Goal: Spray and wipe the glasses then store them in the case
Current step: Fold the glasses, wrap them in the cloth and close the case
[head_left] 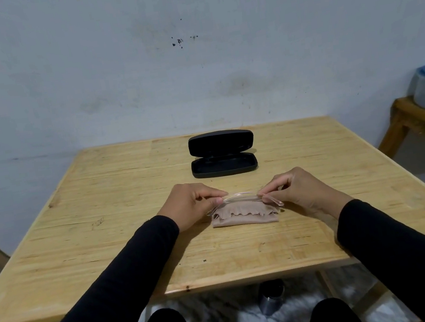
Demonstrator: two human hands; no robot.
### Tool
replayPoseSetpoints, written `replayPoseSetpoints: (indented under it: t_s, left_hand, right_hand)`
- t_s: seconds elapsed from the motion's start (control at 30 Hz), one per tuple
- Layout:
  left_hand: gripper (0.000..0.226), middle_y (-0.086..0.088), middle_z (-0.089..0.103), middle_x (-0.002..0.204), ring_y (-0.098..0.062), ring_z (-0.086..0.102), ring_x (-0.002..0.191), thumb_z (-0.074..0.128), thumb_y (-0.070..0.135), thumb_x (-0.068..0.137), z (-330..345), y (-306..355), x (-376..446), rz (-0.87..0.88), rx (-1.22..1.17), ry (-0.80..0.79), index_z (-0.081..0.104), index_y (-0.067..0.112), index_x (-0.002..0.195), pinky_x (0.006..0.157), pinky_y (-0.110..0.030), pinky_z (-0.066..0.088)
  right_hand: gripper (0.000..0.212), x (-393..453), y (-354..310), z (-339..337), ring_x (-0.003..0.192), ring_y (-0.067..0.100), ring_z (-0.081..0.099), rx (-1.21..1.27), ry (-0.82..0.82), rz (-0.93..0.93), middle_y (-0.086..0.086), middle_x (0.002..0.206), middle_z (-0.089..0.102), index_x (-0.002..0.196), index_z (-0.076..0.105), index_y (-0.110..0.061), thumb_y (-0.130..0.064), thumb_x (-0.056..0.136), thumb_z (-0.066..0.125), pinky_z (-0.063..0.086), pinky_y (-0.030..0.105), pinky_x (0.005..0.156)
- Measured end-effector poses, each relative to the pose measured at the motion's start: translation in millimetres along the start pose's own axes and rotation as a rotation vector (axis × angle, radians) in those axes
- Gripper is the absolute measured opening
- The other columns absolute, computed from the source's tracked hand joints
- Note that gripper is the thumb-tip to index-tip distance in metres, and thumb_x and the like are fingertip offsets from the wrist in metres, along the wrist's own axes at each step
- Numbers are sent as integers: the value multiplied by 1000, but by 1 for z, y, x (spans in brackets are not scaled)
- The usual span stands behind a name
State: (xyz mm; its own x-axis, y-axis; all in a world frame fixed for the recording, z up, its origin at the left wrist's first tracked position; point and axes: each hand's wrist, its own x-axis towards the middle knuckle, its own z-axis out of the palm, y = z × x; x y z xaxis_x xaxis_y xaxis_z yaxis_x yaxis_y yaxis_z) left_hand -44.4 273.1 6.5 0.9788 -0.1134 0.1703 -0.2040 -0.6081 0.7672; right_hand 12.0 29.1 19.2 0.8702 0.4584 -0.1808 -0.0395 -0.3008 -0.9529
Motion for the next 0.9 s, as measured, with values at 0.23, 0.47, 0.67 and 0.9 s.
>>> replayPoseSetpoints:
  t_s: [0.23, 0.47, 0.67, 0.9]
  left_hand:
    - [15, 16, 68, 92, 5, 57, 87, 67, 26, 83, 3, 4, -9, -61, 26, 143, 73, 28, 97, 82, -14, 42]
    - [15, 18, 69, 88, 1, 62, 86, 67, 20, 84, 5, 3, -17, -94, 84, 112, 74, 27, 95, 77, -5, 42]
    - [18, 12, 71, 89, 9, 60, 79, 69, 11, 81, 2, 6, -6, -72, 76, 247, 74, 24, 93, 73, 1, 42]
    - [19, 1, 74, 89, -6, 63, 82, 65, 7, 84, -20, 9, 41, 83, 194, 439, 75, 19, 94, 75, 5, 36]
  right_hand:
    - [20, -9, -1, -5, 77, 13, 71, 121, 63, -16, 12, 96, 73, 99, 71, 4, -5, 81, 70, 53, 16, 65]
    - [23, -13, -3, 3, 72, 11, 69, -144, 70, -21, 13, 92, 68, 95, 74, -6, -1, 73, 77, 53, 15, 63]
    - [12, -1, -19, 1, 54, -7, 59, -344, 126, -127, 0, 79, 71, 90, 75, -13, -6, 80, 72, 45, 9, 55]
    - [13, 46, -47, -10, 48, -10, 53, -444, 263, -282, 1, 86, 72, 91, 76, -16, -13, 79, 75, 37, 4, 50]
